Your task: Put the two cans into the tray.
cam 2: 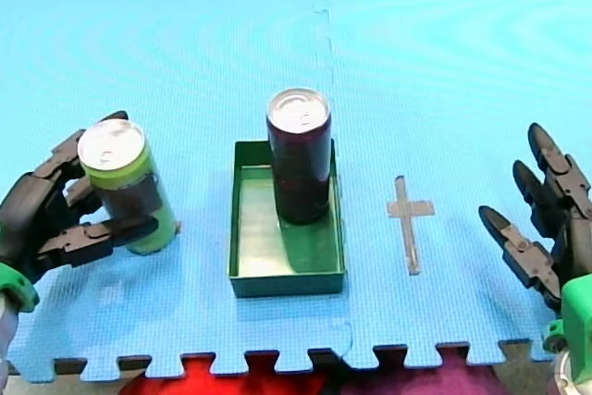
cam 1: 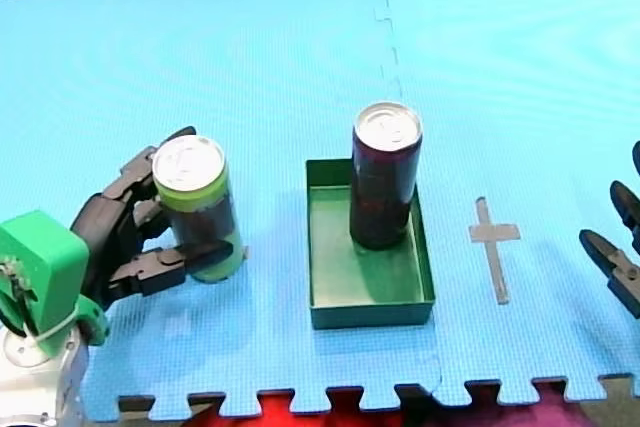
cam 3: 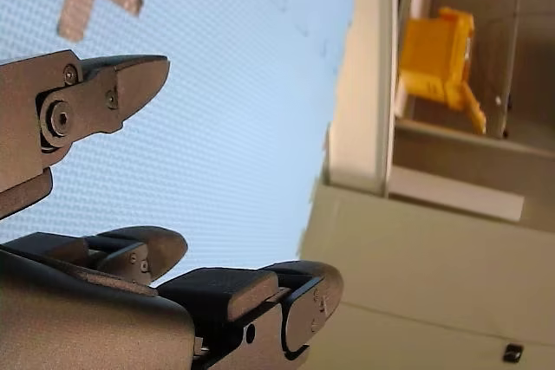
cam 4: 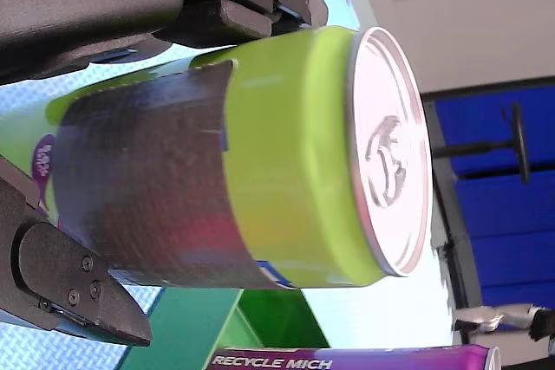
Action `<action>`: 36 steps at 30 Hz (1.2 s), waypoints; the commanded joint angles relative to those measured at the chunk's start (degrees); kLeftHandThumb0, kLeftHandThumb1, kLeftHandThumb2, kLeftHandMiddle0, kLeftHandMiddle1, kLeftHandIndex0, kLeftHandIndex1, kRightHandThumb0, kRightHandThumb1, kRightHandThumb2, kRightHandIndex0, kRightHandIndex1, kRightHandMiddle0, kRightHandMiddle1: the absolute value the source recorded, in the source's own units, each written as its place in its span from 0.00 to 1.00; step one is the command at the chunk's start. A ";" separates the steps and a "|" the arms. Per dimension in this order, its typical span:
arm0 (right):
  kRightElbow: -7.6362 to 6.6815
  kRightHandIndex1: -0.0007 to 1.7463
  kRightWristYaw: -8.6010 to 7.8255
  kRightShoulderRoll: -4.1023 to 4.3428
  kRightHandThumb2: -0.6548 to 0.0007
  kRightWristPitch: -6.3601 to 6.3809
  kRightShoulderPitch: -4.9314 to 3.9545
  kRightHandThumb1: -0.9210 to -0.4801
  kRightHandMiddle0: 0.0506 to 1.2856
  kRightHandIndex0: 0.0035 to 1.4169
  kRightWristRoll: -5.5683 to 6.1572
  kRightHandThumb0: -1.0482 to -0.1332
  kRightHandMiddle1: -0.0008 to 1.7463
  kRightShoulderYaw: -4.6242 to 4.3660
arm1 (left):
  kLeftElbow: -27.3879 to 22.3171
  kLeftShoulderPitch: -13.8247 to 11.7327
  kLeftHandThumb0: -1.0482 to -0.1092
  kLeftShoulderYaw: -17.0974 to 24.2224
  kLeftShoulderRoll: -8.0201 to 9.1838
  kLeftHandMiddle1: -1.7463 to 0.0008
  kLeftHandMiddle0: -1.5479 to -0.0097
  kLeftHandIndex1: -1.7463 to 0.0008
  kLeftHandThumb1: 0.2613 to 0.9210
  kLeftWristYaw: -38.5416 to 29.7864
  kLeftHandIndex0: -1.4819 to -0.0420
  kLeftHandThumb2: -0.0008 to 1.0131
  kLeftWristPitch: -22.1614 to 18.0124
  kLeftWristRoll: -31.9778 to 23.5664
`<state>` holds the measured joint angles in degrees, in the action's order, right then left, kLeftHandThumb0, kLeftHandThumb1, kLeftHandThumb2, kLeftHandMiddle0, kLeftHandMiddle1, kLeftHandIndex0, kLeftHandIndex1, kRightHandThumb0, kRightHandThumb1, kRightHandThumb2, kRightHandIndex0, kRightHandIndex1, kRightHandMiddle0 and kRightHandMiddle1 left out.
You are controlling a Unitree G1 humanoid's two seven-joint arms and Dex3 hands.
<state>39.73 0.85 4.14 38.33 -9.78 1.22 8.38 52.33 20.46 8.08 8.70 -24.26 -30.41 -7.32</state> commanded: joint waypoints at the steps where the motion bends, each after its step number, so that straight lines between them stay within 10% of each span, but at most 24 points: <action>1: 0.23 0.00 0.25 0.26 1.00 0.43 -0.34 0.01 0.27 0.34 0.00 0.01 0.00 0.16 | -0.67 -0.15 0.00 -0.33 0.04 1.00 0.86 1.00 0.62 0.23 0.85 0.00 0.27 0.17; 25: -0.72 0.00 0.04 0.11 1.00 0.61 0.53 0.02 0.28 0.34 0.76 0.01 0.00 0.44 | 0.68 1.05 0.00 0.39 -2.10 0.98 0.82 0.98 0.64 3.69 0.78 0.00 -1.78 -0.63; 30: -1.10 0.00 -0.44 0.18 1.00 0.49 0.69 0.02 0.28 0.34 1.34 0.01 0.00 0.68 | 0.89 0.97 0.55 1.06 -4.64 0.90 0.36 0.94 0.74 15.44 0.30 0.01 -6.58 2.94; 36: -1.61 0.00 -0.86 0.01 1.00 0.60 1.00 0.02 0.28 0.34 1.87 0.00 0.00 0.97 | 5.86 2.62 0.66 5.18 -6.54 0.89 0.16 0.97 0.79 18.03 0.16 0.00 -11.72 -1.10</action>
<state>38.58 0.02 4.01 38.77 -9.04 2.59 8.94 56.42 21.83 11.83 2.12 -6.80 -40.47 -7.39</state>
